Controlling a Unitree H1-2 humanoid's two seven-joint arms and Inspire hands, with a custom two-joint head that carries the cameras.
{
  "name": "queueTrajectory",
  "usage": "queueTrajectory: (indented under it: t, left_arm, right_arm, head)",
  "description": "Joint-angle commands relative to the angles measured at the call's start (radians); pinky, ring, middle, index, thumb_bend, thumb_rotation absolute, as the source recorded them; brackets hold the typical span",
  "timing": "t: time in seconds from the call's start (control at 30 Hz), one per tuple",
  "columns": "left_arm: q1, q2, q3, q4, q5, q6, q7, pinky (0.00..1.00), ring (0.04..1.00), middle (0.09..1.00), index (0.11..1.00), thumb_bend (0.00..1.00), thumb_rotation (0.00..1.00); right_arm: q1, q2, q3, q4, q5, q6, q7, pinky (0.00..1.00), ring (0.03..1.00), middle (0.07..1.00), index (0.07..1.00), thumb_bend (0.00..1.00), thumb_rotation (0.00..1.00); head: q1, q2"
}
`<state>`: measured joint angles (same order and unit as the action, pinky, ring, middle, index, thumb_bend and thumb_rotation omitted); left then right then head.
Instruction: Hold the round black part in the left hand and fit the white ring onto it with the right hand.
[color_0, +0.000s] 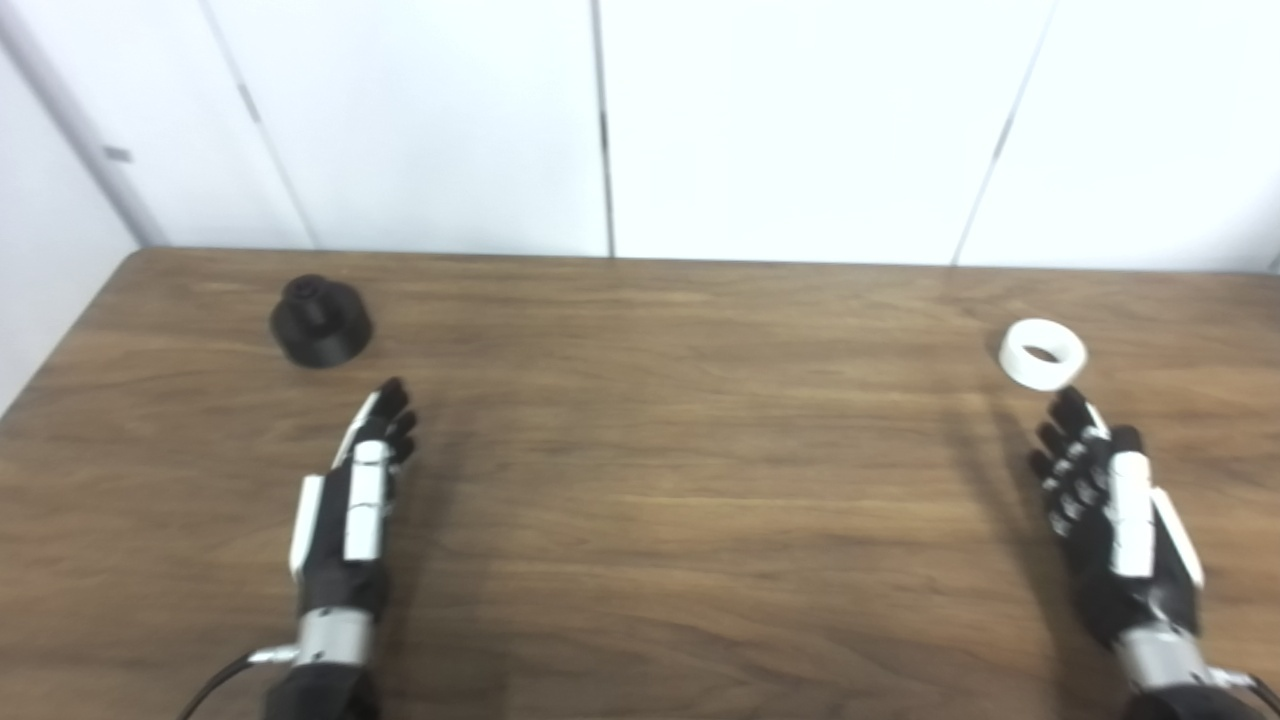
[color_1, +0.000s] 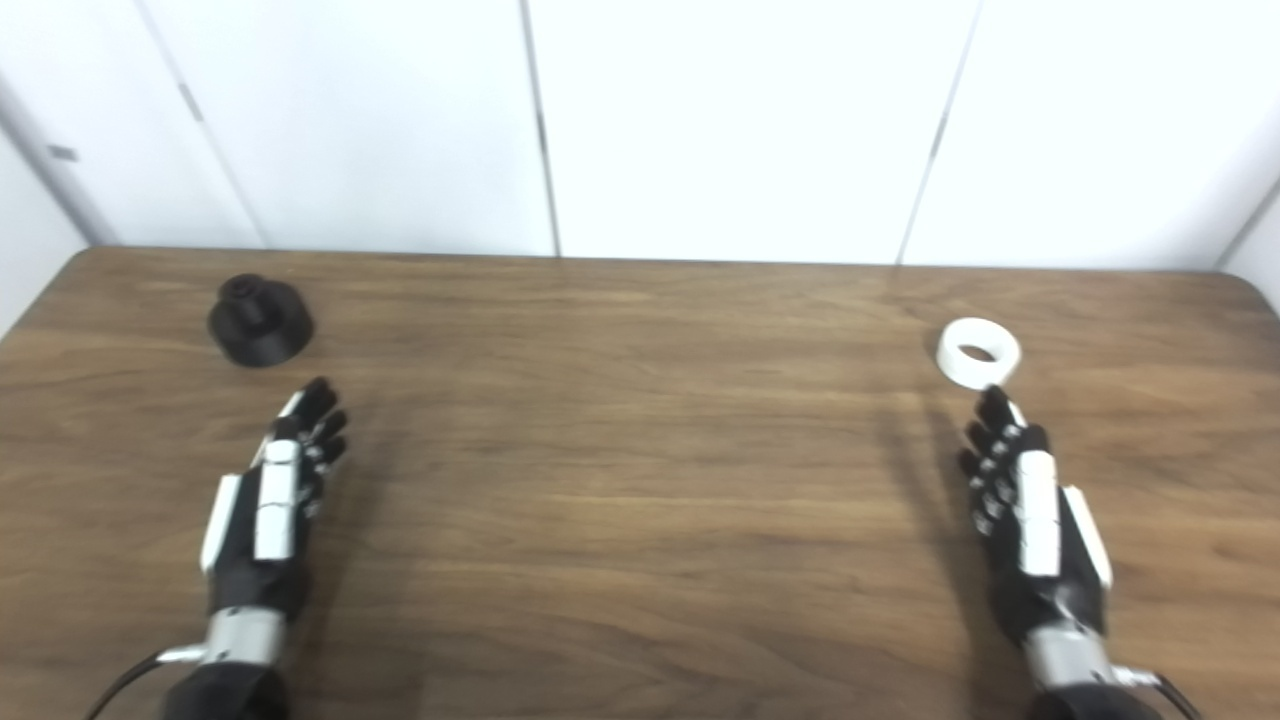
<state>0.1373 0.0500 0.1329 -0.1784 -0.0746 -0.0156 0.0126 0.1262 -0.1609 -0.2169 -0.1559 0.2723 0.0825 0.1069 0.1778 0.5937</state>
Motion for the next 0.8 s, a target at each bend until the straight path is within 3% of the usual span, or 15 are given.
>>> queueTrajectory:
  t: [0.0, 0.33, 0.47, 0.63, 0.77]
  left_arm:
    - [-0.003, -0.017, -0.011, -0.010, 0.016, -0.049, 0.010, 0.95, 0.925, 0.935, 0.912, 0.50, 0.93]
    - [-0.003, -0.043, -0.049, 0.036, 0.080, -0.097, 0.045, 0.94, 0.926, 0.939, 0.924, 0.45, 0.93]
    - [-0.006, -0.053, -0.053, 0.054, 0.088, -0.110, 0.054, 0.93, 0.918, 0.930, 0.920, 0.45, 0.92]
    - [-0.010, -0.056, -0.058, 0.077, 0.107, -0.144, 0.064, 0.91, 0.911, 0.926, 0.916, 0.40, 0.93]
    - [-0.012, -0.064, -0.060, 0.083, 0.105, -0.142, 0.068, 0.92, 0.913, 0.928, 0.915, 0.43, 0.91]
  right_arm:
    - [-0.021, -0.026, -0.010, 0.004, 0.017, -0.056, 0.026, 1.00, 1.000, 1.000, 0.993, 0.54, 1.00]
    - [-0.020, -0.047, -0.009, 0.022, 0.015, -0.060, 0.033, 1.00, 1.000, 1.000, 1.000, 0.58, 1.00]
    - [-0.023, -0.047, -0.005, 0.025, 0.002, -0.072, 0.032, 1.00, 1.000, 1.000, 0.997, 0.64, 1.00]
    - [-0.018, -0.043, -0.006, 0.017, -0.035, -0.065, 0.014, 1.00, 0.987, 0.963, 0.942, 0.58, 1.00]
    - [-0.021, -0.047, -0.009, 0.033, -0.038, -0.075, 0.017, 0.98, 0.971, 0.949, 0.923, 0.61, 1.00]
  head:
    - [0.027, -0.016]
    - [0.136, -0.098]
    - [0.148, -0.117]
    - [0.165, -0.133]
    - [0.175, -0.136]
